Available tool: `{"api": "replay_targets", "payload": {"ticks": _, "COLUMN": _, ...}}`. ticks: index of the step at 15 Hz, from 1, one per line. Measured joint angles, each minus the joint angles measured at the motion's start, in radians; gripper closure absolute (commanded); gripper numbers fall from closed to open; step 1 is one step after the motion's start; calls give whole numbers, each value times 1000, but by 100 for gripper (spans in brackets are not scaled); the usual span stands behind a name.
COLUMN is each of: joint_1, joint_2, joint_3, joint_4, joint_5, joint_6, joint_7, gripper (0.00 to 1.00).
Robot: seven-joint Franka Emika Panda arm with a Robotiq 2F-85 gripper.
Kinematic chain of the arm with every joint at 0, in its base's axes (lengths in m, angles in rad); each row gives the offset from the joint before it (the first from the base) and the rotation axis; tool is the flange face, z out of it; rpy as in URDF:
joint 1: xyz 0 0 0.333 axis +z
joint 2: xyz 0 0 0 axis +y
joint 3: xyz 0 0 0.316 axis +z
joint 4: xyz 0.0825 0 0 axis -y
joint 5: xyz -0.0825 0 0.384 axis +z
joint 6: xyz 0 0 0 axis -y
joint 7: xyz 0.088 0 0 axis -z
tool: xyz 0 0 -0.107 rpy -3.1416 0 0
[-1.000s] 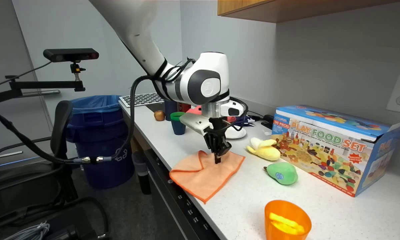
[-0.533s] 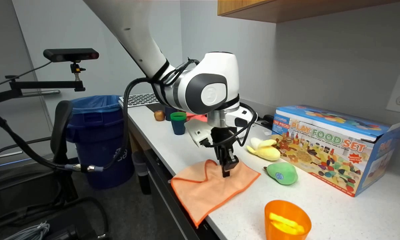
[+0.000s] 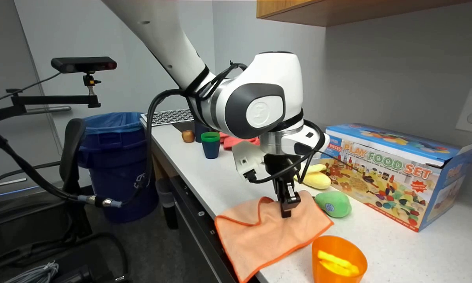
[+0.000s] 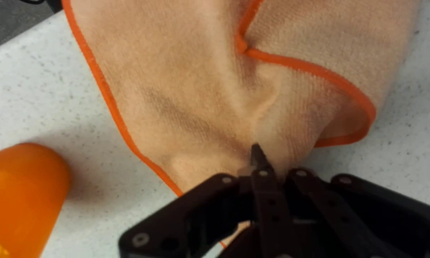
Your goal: Wipe the surface using the orange cloth
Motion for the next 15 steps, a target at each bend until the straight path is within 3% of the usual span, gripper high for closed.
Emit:
{"api": "replay_targets", "payload": {"ticks": 5, "joint_1": 1, "joint_2": 14, "joint_3": 17, "joint_4": 77, "joint_5": -22, "joint_6": 5, "joint_7": -1, "gripper": 98}}
{"api": "replay_targets", "payload": {"ticks": 12, "joint_1": 59, "joint_2": 159, "joint_3": 124, "joint_4": 330, "joint_5": -34, "joint_6": 3, "joint_7": -57, "gripper": 98}}
{"api": "replay_targets", "payload": {"ticks": 15, "joint_1": 65, "joint_2": 225, "joint_3": 167, "joint_4": 375, "joint_5": -15, "joint_6": -4, "joint_7": -124, "gripper": 98}}
